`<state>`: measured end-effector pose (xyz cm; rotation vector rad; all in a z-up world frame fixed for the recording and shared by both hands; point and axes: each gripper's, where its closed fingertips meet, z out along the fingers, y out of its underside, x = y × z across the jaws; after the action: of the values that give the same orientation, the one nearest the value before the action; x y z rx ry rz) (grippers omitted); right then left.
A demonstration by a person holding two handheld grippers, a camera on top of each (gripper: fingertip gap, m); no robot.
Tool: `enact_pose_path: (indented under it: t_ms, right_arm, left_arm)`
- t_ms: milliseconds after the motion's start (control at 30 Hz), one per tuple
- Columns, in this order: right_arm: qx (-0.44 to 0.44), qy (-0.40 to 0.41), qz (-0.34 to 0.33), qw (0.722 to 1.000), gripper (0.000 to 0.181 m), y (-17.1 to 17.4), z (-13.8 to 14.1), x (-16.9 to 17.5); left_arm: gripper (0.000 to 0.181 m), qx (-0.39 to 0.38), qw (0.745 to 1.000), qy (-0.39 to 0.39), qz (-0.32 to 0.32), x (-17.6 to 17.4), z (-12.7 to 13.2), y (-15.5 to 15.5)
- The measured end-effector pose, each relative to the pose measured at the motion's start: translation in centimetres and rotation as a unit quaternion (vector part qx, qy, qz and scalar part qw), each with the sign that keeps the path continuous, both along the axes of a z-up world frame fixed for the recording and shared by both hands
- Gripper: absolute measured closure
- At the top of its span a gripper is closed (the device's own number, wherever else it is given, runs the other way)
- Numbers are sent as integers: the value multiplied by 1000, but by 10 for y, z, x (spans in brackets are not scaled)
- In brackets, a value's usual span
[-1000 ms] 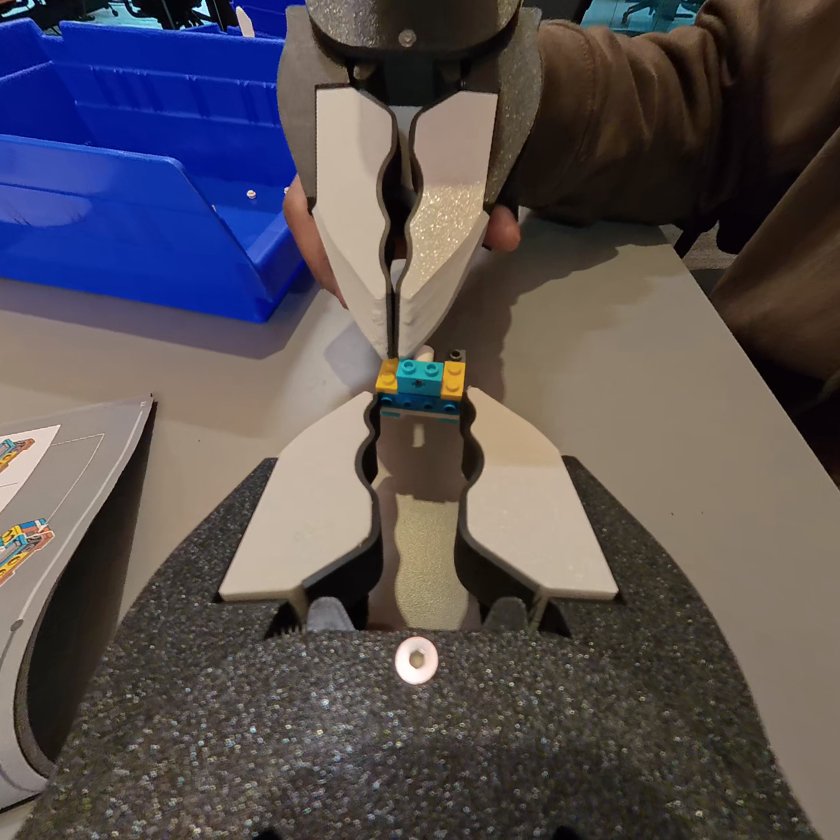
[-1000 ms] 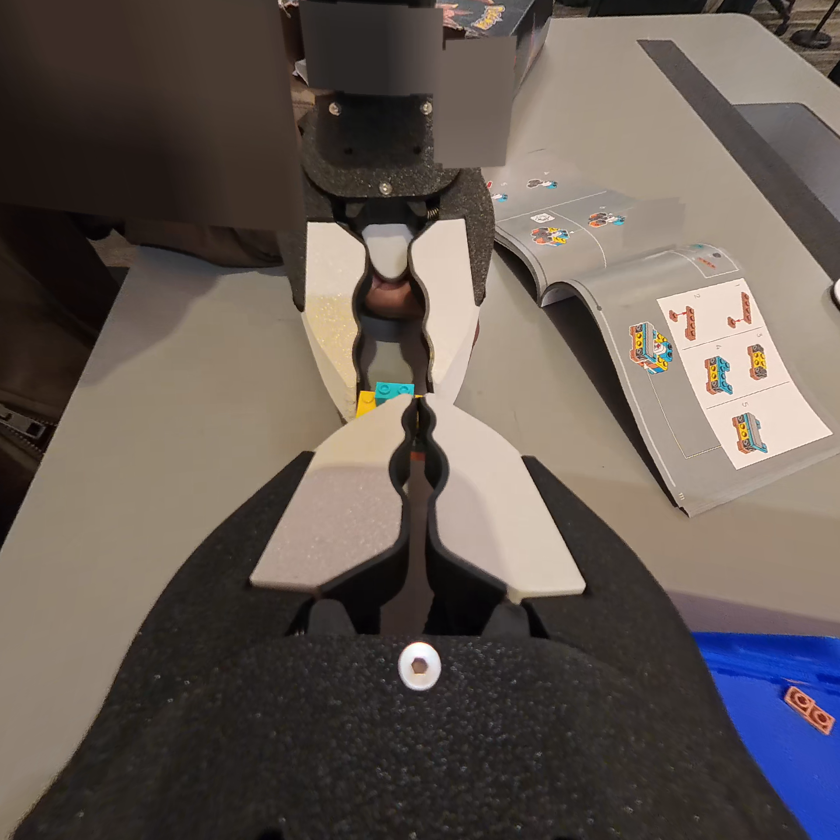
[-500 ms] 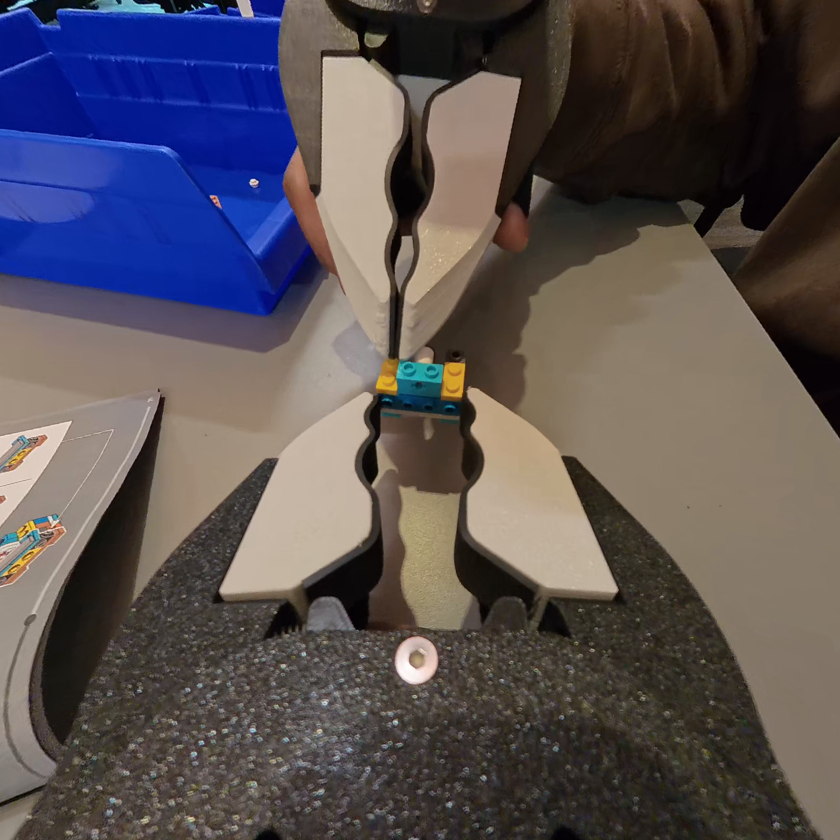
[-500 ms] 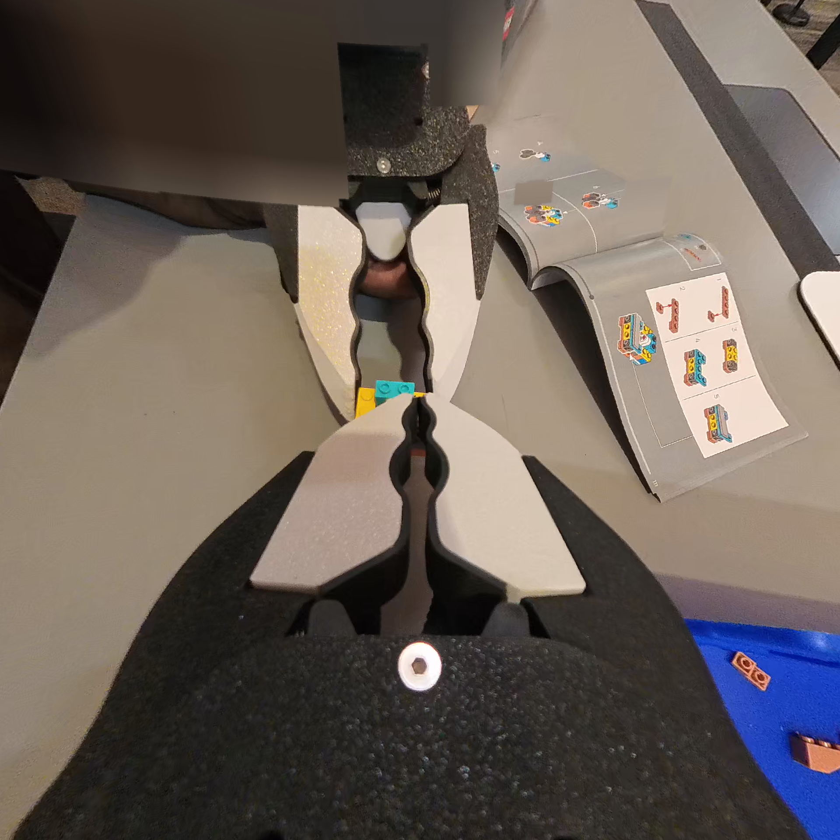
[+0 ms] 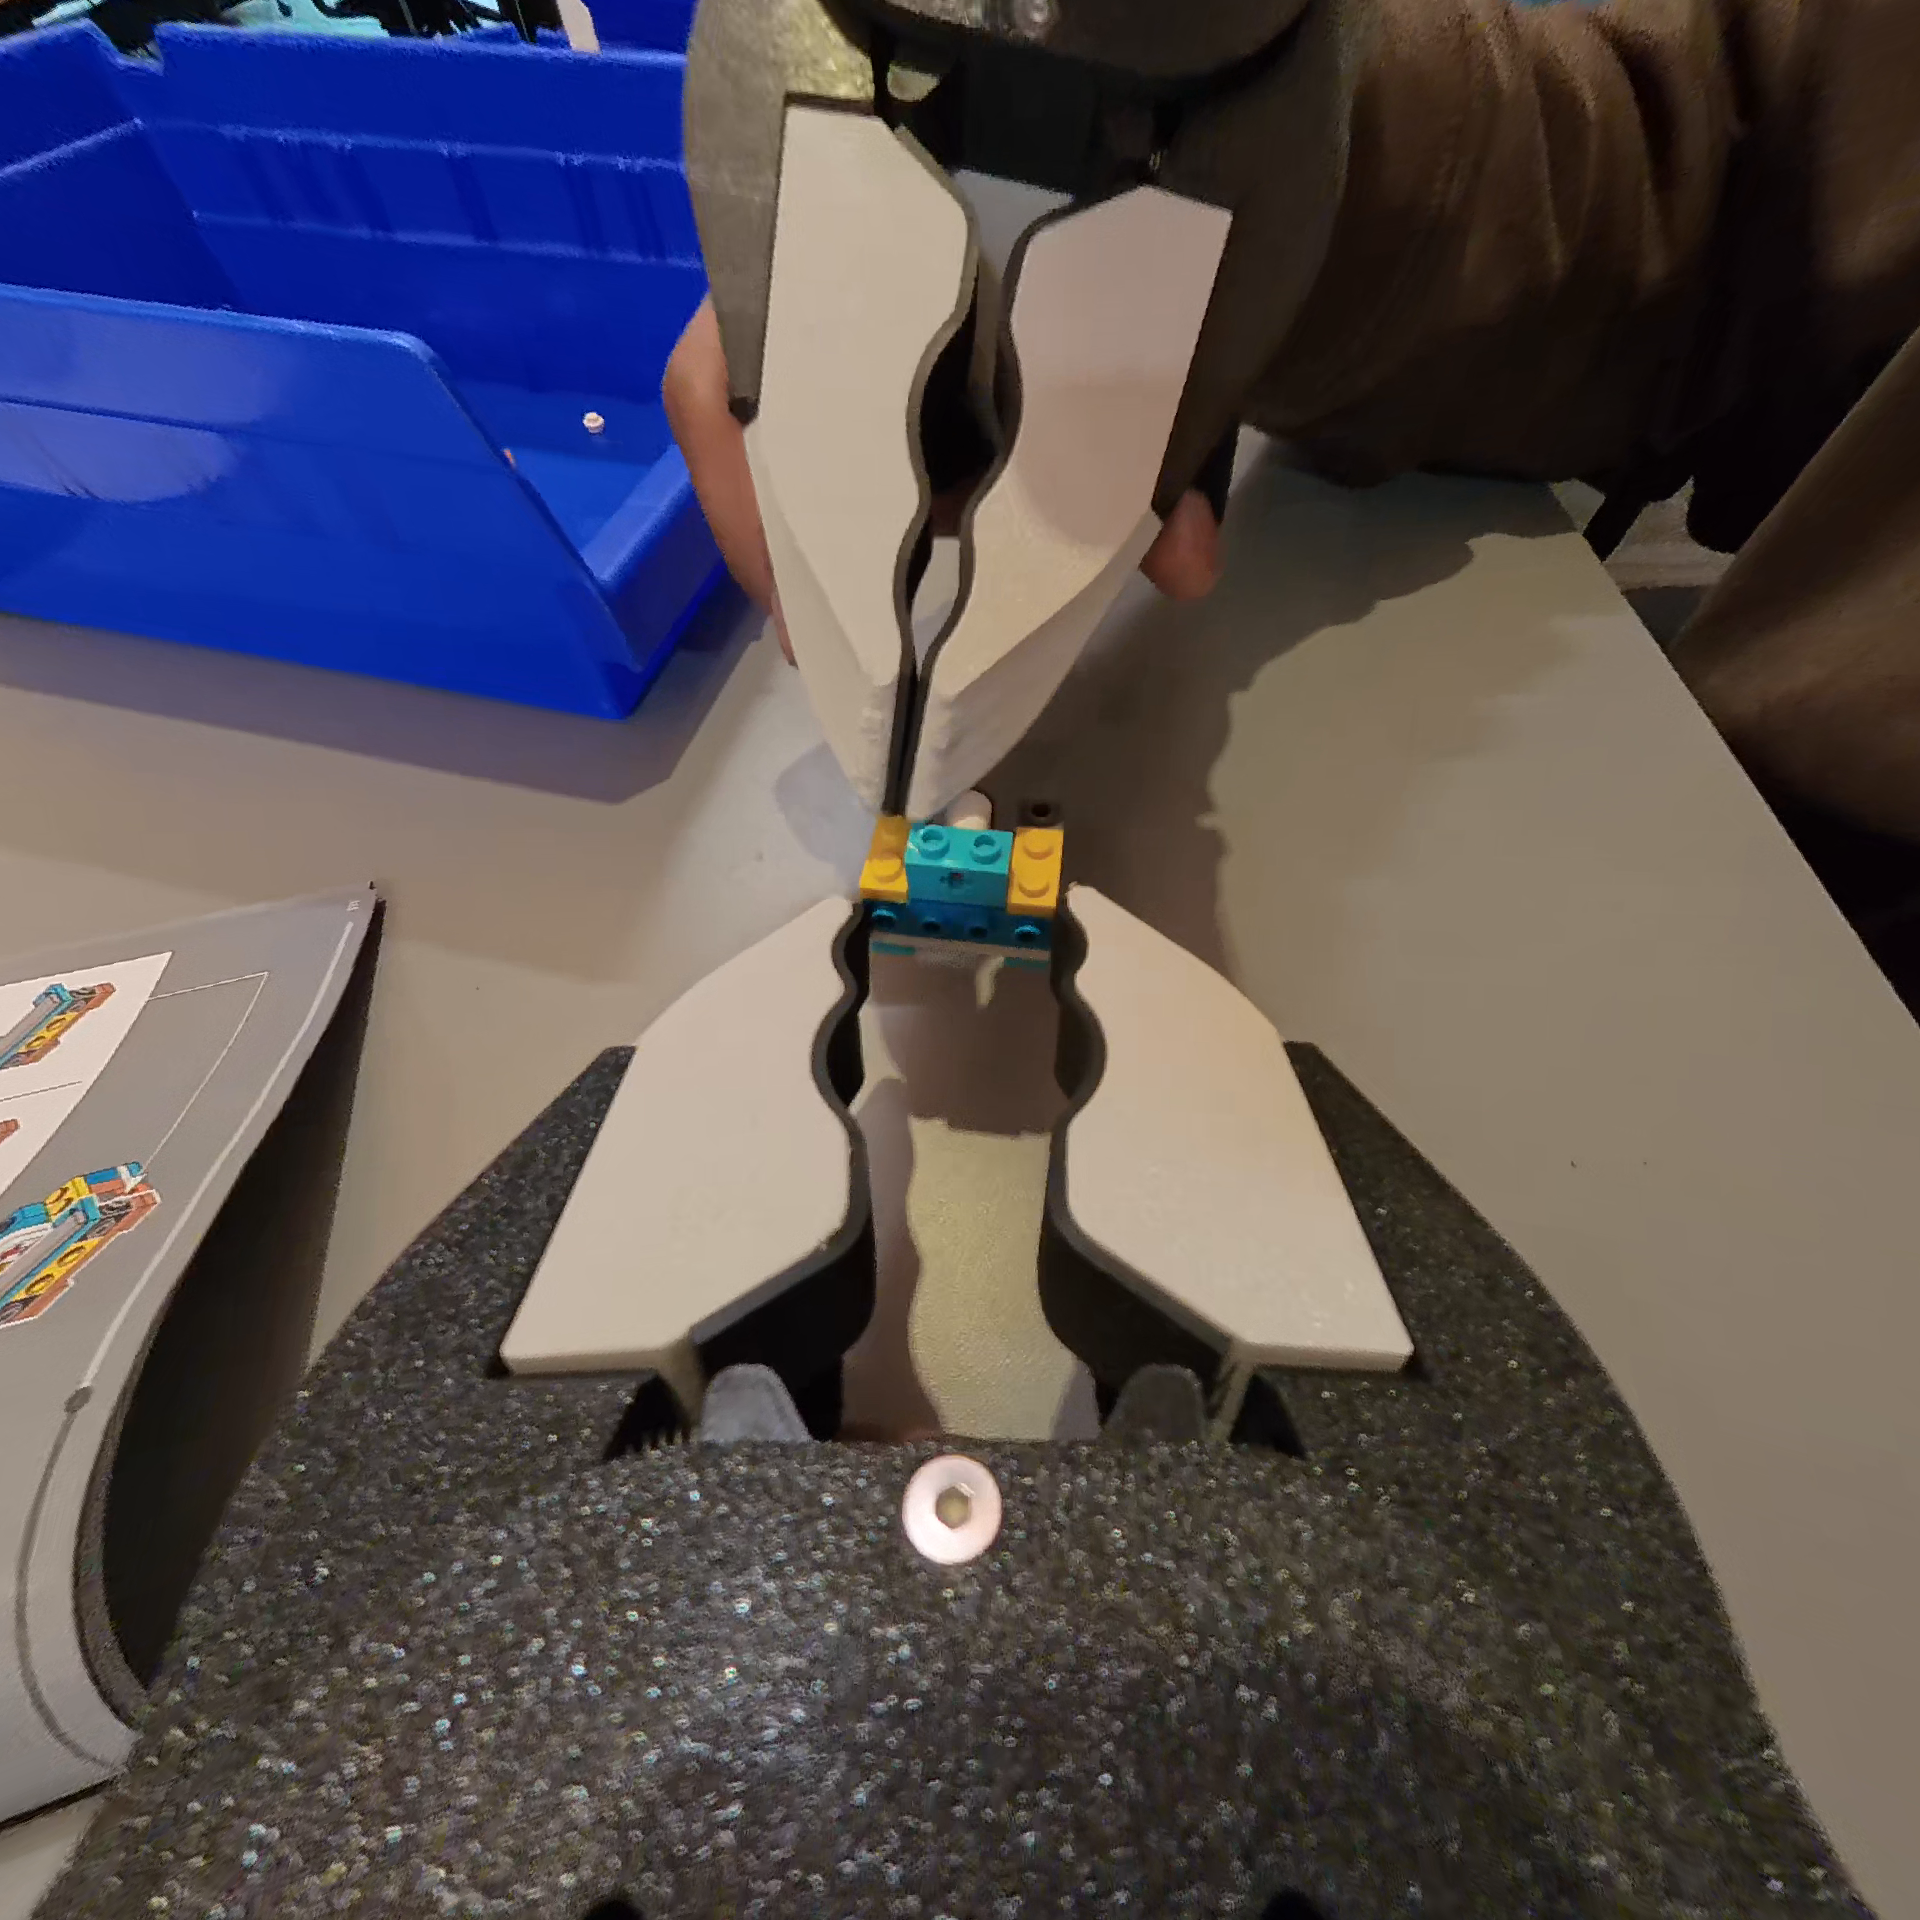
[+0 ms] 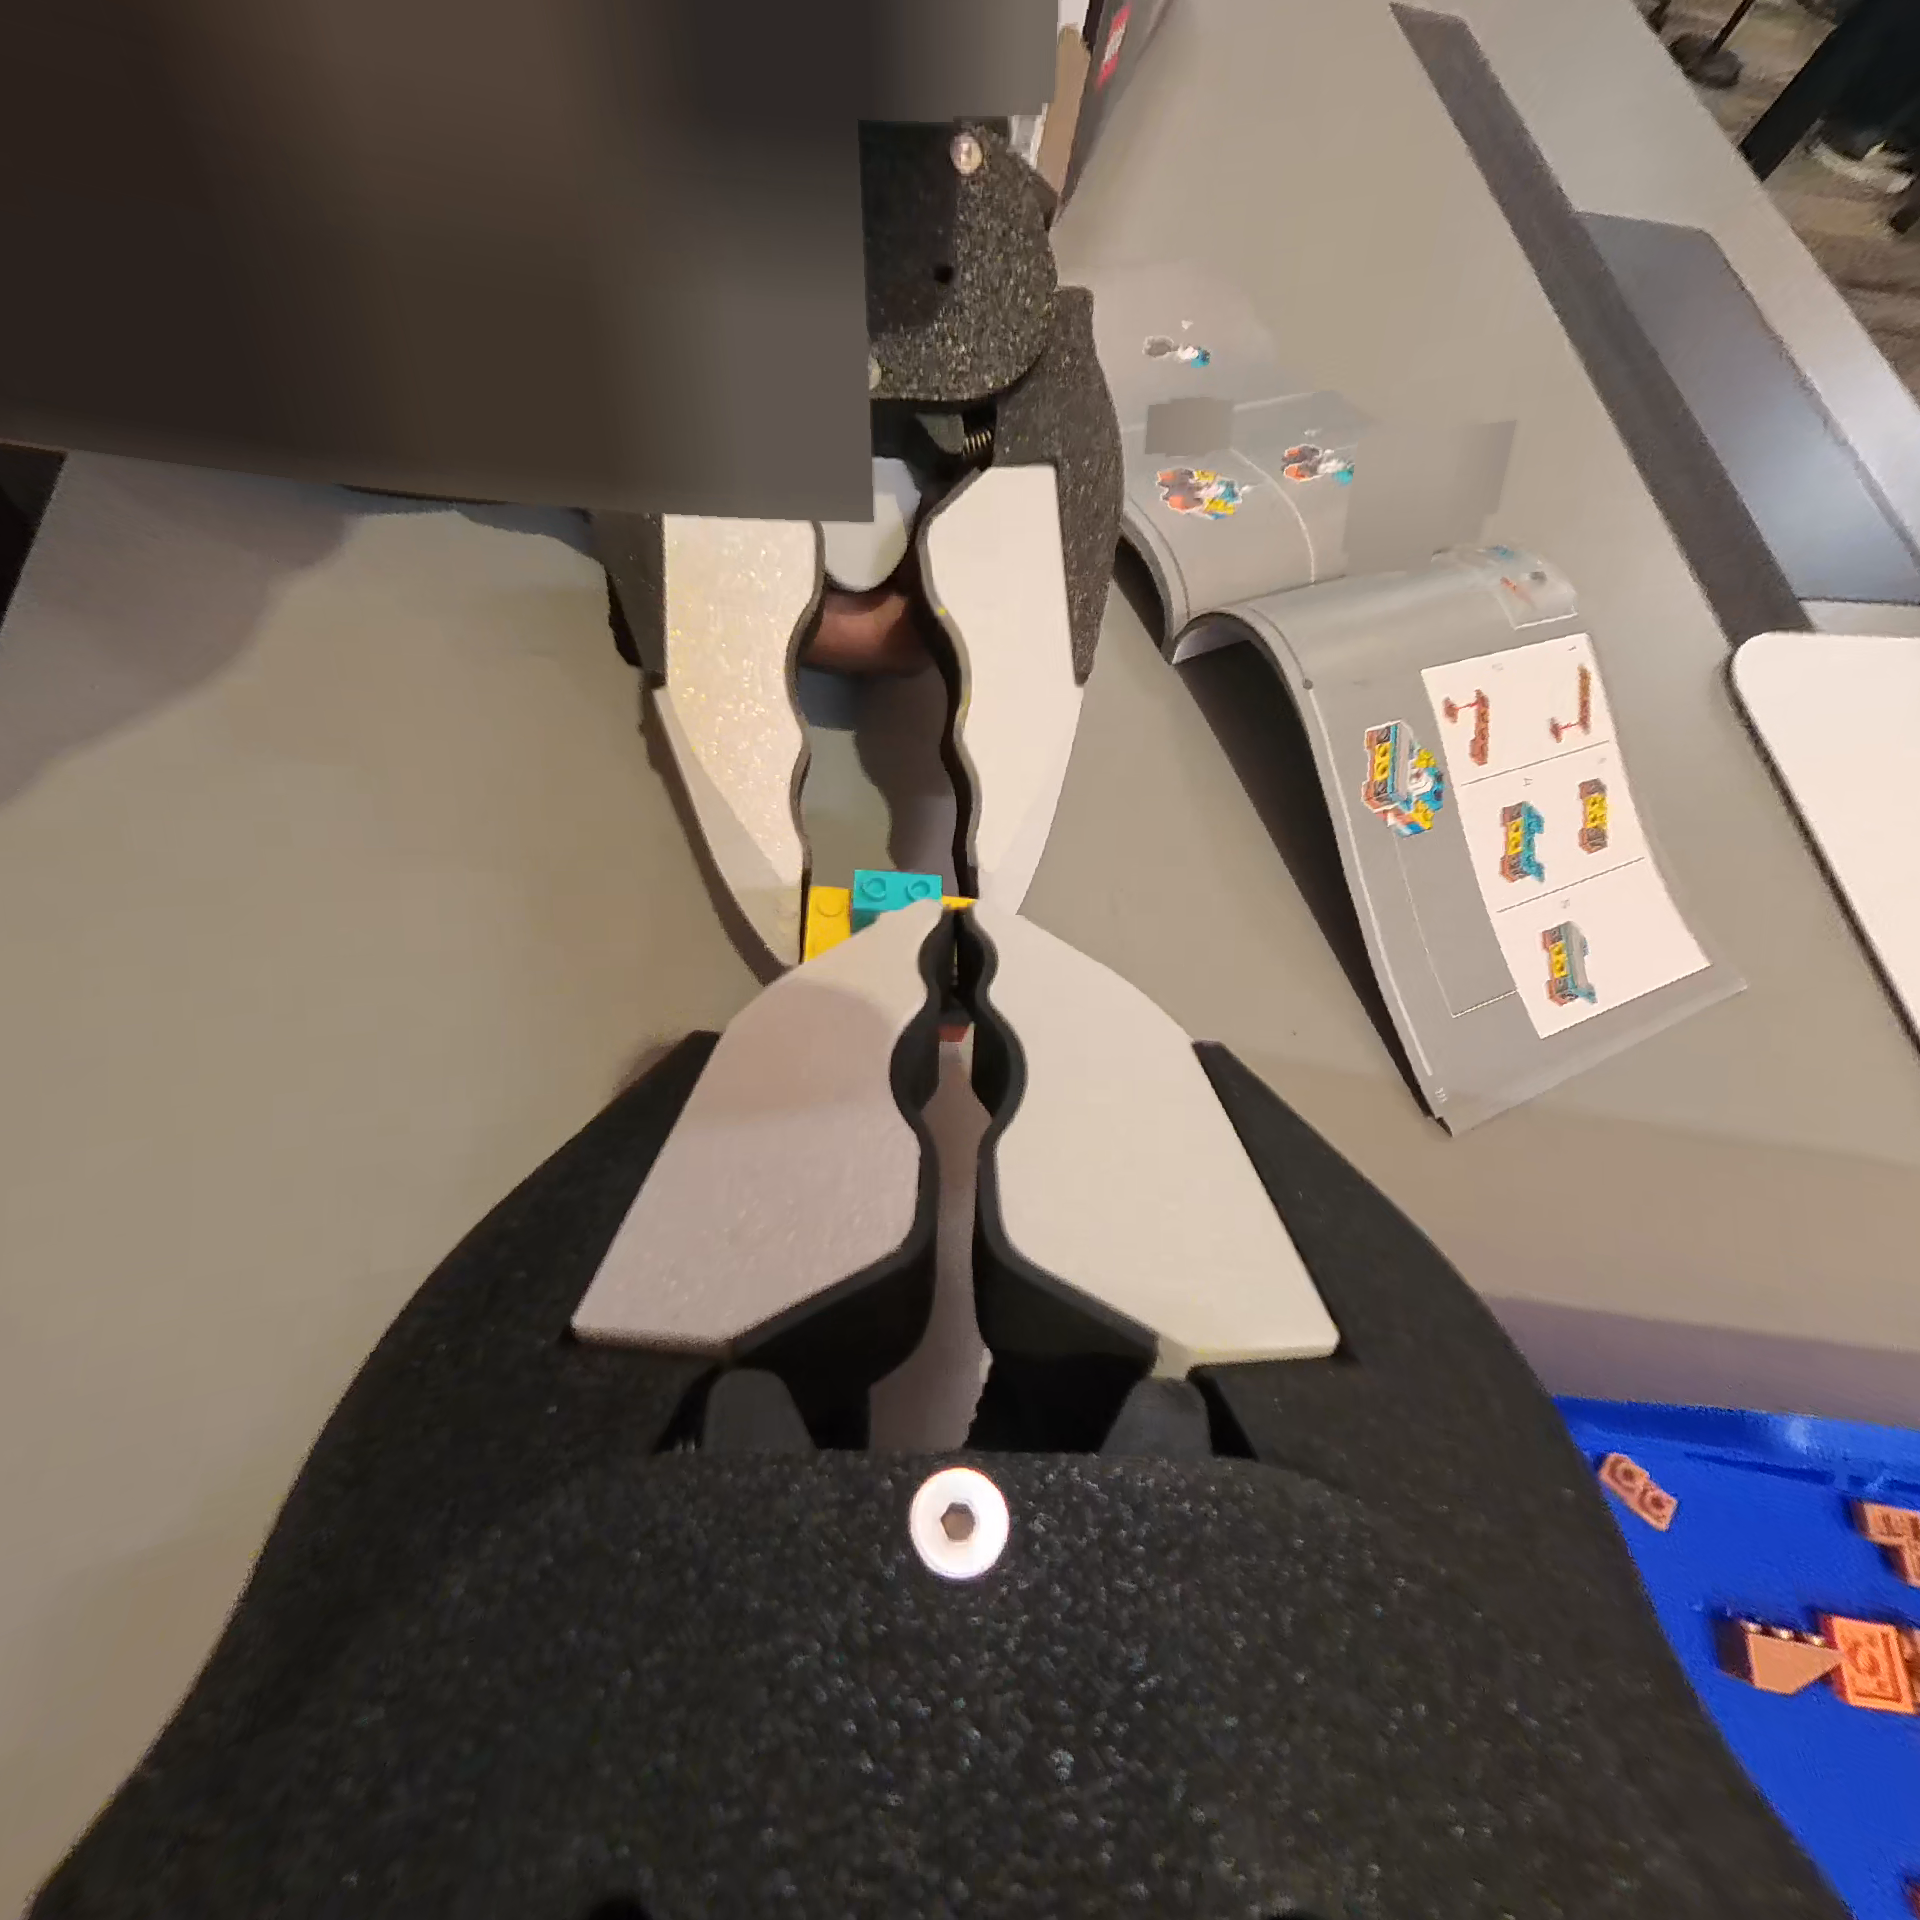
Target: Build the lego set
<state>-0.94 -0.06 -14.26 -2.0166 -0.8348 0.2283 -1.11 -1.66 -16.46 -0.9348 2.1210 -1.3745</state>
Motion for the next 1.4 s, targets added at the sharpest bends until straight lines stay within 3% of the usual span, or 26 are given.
enact_pose_path:
  t_ms: [633, 800, 1100, 1267, 1400]
  right_arm:
    - [67, 12, 6, 998, 176, 4, 21, 0]
    - [68, -10, -13, 998, 176, 2, 17, 13]
    - [-9, -17, -55, 998, 172, -50, -24, 50]
    - [-46, -44, -21, 998, 157, -61, -47, 43]
    - [-51, -60, 17, 997, 143, -57, -47, 33]
  left_arm:
    - [148, -73, 997, -8, -8, -2, 15, 0]
    - [147, -25, 1000, 9, -1, -2, 3, 3]
    - [147, 6, 999, 48, 14, 0, -11, 2]
    - [147, 35, 997, 73, 12, 2, -21, -8]
    - [147, 53, 995, 81, 13, 1, -27, -10]
